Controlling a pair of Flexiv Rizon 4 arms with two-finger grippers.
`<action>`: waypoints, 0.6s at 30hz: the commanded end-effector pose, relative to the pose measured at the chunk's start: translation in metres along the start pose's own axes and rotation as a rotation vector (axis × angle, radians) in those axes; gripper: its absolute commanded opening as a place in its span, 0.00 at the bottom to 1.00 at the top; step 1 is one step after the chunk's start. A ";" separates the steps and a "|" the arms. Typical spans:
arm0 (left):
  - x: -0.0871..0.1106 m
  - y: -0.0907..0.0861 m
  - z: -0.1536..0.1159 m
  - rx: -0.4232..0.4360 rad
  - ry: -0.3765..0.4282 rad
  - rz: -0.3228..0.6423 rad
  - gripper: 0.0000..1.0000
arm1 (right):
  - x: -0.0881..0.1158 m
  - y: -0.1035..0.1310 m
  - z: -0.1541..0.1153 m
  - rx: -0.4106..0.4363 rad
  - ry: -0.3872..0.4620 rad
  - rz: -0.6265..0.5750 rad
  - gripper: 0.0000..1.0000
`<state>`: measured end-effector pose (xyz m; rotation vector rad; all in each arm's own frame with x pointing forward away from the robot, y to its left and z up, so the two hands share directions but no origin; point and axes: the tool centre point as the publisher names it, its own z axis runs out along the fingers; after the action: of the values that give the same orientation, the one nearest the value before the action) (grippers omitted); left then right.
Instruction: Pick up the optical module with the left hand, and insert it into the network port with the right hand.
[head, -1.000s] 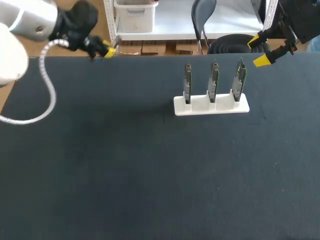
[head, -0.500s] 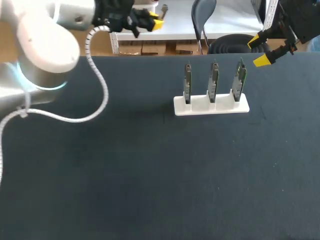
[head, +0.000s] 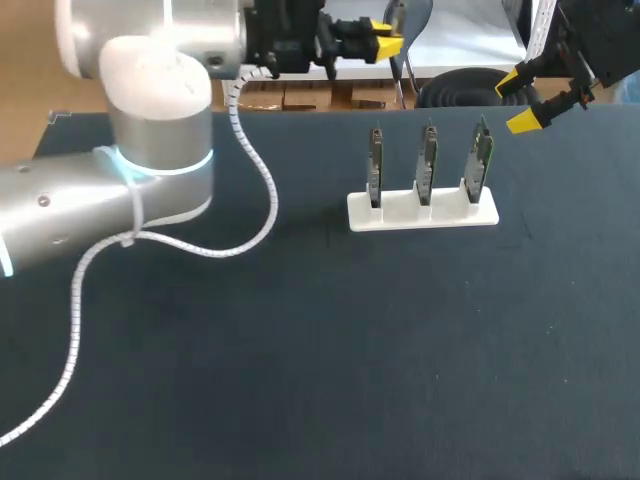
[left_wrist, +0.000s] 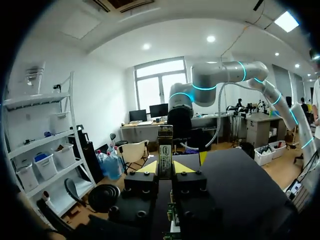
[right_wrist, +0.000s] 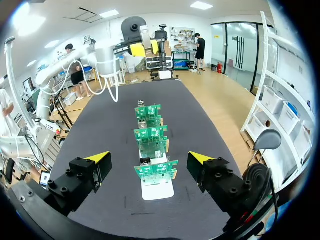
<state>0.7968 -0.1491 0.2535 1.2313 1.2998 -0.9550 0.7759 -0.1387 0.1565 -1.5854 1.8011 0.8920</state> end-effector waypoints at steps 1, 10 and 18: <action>0.002 0.005 0.029 0.034 -0.148 -0.009 0.00 | 0.000 0.002 0.000 0.006 0.000 -0.001 1.00; 0.002 -0.009 0.060 0.106 -0.154 -0.031 0.00 | 0.000 0.002 0.000 0.006 0.000 -0.001 1.00; 0.004 -0.023 0.078 0.144 -0.124 -0.007 0.00 | 0.000 0.002 0.000 0.006 0.000 -0.001 1.00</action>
<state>0.7825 -0.2204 0.2388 1.2493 1.1551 -1.1223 0.7759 -0.1387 0.1565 -1.5854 1.8010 0.8920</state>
